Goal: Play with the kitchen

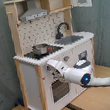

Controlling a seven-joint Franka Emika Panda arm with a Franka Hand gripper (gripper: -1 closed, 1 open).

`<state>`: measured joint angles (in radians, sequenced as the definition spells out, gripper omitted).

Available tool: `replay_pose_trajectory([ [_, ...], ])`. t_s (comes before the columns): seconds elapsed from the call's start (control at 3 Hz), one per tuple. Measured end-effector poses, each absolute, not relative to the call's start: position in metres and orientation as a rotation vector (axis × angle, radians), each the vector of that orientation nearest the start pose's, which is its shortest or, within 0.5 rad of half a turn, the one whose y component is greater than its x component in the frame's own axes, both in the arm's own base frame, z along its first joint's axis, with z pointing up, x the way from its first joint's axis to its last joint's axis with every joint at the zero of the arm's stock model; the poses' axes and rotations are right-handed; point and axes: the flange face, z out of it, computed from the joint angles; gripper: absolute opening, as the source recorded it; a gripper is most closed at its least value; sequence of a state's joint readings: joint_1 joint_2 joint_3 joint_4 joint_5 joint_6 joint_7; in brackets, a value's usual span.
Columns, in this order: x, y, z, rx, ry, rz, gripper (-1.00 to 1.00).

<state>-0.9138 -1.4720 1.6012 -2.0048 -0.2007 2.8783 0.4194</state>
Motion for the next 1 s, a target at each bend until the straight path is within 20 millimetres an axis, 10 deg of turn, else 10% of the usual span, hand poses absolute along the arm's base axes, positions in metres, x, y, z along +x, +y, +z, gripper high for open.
replay_pose_trajectory([
  [1.0,0.277,0.545,0.327,1.409,0.982,1.242,1.0],
])
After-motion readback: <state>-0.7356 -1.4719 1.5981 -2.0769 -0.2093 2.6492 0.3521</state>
